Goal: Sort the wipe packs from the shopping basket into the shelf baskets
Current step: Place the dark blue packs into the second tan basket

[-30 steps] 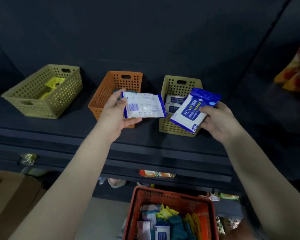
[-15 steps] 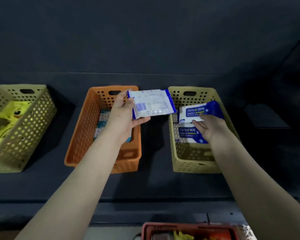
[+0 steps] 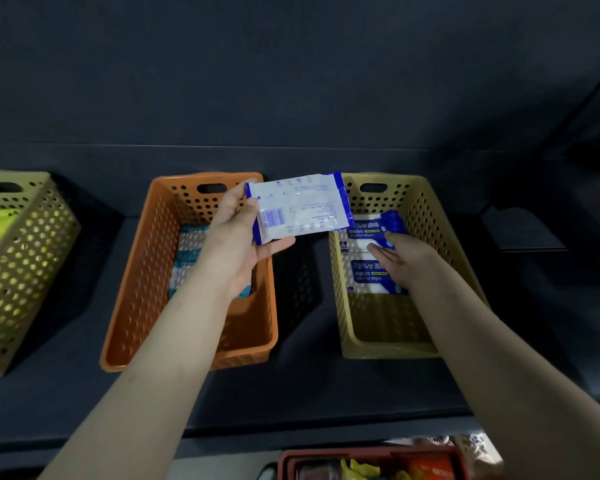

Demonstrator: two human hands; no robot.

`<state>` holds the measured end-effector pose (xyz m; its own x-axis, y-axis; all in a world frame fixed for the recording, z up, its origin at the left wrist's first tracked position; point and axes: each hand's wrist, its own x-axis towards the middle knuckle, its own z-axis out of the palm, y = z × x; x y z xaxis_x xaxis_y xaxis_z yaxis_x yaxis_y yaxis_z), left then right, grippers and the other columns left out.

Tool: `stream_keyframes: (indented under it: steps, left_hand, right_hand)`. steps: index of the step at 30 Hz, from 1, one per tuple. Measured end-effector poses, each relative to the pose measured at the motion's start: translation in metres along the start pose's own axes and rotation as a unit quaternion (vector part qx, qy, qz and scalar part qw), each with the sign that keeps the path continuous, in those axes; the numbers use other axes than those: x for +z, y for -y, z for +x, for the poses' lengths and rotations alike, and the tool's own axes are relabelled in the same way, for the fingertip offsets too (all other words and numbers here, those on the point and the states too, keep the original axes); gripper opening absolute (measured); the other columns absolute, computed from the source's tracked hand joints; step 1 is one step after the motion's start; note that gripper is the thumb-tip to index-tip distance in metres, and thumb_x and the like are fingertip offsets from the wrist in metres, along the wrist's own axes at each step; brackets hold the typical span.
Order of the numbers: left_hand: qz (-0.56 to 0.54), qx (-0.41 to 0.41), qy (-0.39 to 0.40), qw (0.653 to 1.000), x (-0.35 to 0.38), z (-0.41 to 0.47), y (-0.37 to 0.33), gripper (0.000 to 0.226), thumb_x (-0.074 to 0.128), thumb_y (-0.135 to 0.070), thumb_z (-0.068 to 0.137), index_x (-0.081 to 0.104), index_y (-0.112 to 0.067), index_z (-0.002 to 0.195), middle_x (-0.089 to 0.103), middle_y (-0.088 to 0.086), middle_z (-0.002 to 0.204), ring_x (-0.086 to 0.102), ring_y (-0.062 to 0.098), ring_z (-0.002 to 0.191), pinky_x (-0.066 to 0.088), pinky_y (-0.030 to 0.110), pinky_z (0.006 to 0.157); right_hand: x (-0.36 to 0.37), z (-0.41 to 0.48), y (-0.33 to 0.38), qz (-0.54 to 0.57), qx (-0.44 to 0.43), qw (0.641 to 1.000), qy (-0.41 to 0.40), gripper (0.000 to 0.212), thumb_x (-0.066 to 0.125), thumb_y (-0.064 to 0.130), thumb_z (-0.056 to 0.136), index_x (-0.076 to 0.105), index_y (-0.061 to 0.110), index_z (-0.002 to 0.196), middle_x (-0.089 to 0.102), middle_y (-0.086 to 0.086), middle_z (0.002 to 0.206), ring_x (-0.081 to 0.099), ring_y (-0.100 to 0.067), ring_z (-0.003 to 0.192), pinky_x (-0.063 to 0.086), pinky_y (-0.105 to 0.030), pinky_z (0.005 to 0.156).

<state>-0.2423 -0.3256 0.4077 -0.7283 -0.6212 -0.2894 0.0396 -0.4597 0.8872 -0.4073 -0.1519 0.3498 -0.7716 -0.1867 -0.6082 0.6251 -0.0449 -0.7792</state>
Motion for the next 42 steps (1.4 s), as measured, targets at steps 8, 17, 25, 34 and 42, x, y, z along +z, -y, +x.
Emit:
stream_keyframes:
  steps: [8, 17, 25, 34, 42]
  left_hand:
    - [0.016, 0.025, 0.075, 0.997, 0.006, -0.011, -0.009, 0.028, 0.041, -0.016, 0.103, 0.059, -0.031, 0.119, 0.064, 0.000, 0.125, 0.066, 0.022, 0.110, 0.058, 0.044, 0.082]
    - [0.258, 0.158, 0.325, 0.896, 0.036, -0.026, 0.004, 0.032, 0.047, -0.002, 0.098, 0.063, -0.024, 0.113, 0.062, -0.009, 0.130, 0.051, 0.004, 0.126, 0.040, 0.025, 0.107]
    - [0.412, 0.089, 0.230, 0.877, 0.041, -0.003, 0.018, 0.067, 0.057, -0.023, 0.096, 0.022, -0.037, 0.151, 0.026, -0.005, 0.158, 0.028, 0.016, 0.143, 0.028, 0.041, 0.116]
    - [0.371, -0.012, 0.248, 0.895, 0.045, 0.006, 0.031, 0.073, 0.058, -0.016, 0.095, 0.018, -0.033, 0.153, 0.022, 0.006, 0.160, 0.018, 0.015, 0.147, 0.024, 0.039, 0.118]
    - [0.343, -0.037, 0.239, 0.908, 0.048, 0.012, 0.031, 0.075, 0.061, -0.011, 0.093, 0.021, -0.036, 0.152, 0.021, 0.008, 0.159, 0.021, 0.017, 0.146, 0.029, 0.041, 0.116]
  right_hand:
    - [-0.009, -0.051, 0.034, 0.010, 0.026, 1.000, 0.007, 0.051, 0.052, 0.043, 0.096, 0.049, 0.004, 0.129, 0.059, -0.022, 0.125, 0.062, -0.032, 0.107, 0.058, -0.039, 0.082]
    - [-0.022, -0.111, 0.055, 0.002, 0.022, 0.992, 0.121, 0.030, 0.071, 0.012, 0.085, 0.061, 0.003, 0.112, 0.068, -0.018, 0.108, 0.071, -0.027, 0.092, 0.059, -0.026, 0.062]
    - [-0.050, -0.098, 0.028, -0.217, -0.186, 0.958, 0.039, 0.057, 0.068, -0.004, 0.082, 0.049, 0.023, 0.129, 0.057, -0.005, 0.118, 0.065, -0.021, 0.097, 0.059, -0.032, 0.062]
    - [-0.036, -0.061, -0.002, -0.477, -0.184, 0.859, -0.013, 0.052, 0.075, 0.014, 0.079, 0.047, 0.025, 0.121, 0.050, -0.001, 0.121, 0.053, -0.017, 0.099, 0.050, -0.030, 0.074]
    - [-0.024, -0.051, 0.004, -0.754, -0.205, 0.623, -0.046, 0.054, 0.072, 0.036, 0.082, 0.050, 0.021, 0.129, 0.022, -0.009, 0.149, 0.038, -0.032, 0.128, 0.040, -0.047, 0.104]
